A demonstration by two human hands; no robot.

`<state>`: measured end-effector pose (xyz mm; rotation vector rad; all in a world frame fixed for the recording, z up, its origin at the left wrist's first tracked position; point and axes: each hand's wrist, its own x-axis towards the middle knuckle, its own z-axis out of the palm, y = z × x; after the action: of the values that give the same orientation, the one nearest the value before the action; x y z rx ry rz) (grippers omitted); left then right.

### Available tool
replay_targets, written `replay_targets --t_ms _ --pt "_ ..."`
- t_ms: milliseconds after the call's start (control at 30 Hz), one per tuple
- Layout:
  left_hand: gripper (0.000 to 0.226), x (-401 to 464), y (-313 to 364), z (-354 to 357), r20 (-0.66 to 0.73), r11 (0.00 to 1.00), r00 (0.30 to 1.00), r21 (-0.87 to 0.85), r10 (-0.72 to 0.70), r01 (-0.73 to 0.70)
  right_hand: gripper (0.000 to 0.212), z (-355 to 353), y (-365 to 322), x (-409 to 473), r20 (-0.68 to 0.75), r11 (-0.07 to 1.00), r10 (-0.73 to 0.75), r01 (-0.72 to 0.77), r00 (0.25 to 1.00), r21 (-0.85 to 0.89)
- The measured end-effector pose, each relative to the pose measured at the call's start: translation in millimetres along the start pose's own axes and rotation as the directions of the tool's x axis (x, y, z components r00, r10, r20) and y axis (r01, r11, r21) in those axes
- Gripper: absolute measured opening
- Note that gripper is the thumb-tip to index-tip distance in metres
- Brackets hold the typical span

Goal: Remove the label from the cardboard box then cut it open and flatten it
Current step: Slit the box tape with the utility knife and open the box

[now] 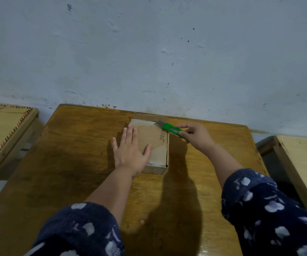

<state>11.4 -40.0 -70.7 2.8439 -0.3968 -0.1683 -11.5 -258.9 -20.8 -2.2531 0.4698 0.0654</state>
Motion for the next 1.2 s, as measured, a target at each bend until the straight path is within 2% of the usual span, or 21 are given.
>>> replay_targets --t_ms 67,200,367,467,567,667,800,1100,1200 --pt "0.080 1.1 -1.0 -1.4 0.042 0.998 0.999 -0.058 0.008 -0.006 0.027 6.8 -0.4 -11.3 0.021 0.997 0.032 -0.033 0.999 0.067" --pt "0.086 3.9 -10.8 -20.3 0.183 0.945 0.981 -0.328 0.071 -0.007 0.029 25.9 -1.8 -37.4 0.030 0.979 0.079 -0.083 0.996 0.186" --pt "0.100 -11.0 -47.4 -38.3 0.156 0.947 0.947 -0.205 0.280 -0.246 0.031 43.6 -10.9 -66.5 0.052 0.976 0.095 -0.103 0.994 0.193" --pt "0.097 -20.7 -63.1 -37.5 0.151 0.924 0.919 -0.178 0.365 -0.338 0.033 50.4 -19.7 -81.5 0.023 0.995 0.047 -0.049 0.999 0.089" --pt "0.089 -21.9 -71.9 -38.5 0.113 0.909 0.908 -0.165 0.403 -0.383 0.035 56.0 -26.8 -93.6 -0.009 0.989 -0.068 0.066 0.998 -0.132" --pt "0.087 -18.4 -75.6 -40.5 0.092 0.903 0.903 -0.142 0.420 -0.405 0.036 62.9 -30.0 -100.4 -0.022 0.905 -0.223 0.199 0.975 -0.376" --pt "0.087 -19.4 -74.4 -42.5 0.090 0.908 0.908 -0.148 0.408 -0.393 0.034 70.1 -34.8 -106.1 -0.047 0.757 -0.406 0.308 0.912 -0.576" --pt "0.086 -20.7 -74.7 -42.7 0.090 0.903 0.912 -0.207 0.400 -0.375 0.034 69.0 -40.6 -104.5 -0.011 0.742 -0.376 0.295 0.926 -0.602" --pt "0.087 -19.6 -75.0 -40.4 0.078 0.905 0.916 -0.204 0.394 -0.372 0.033 70.5 -43.8 -104.7 -0.020 0.712 -0.413 0.310 0.910 -0.630"
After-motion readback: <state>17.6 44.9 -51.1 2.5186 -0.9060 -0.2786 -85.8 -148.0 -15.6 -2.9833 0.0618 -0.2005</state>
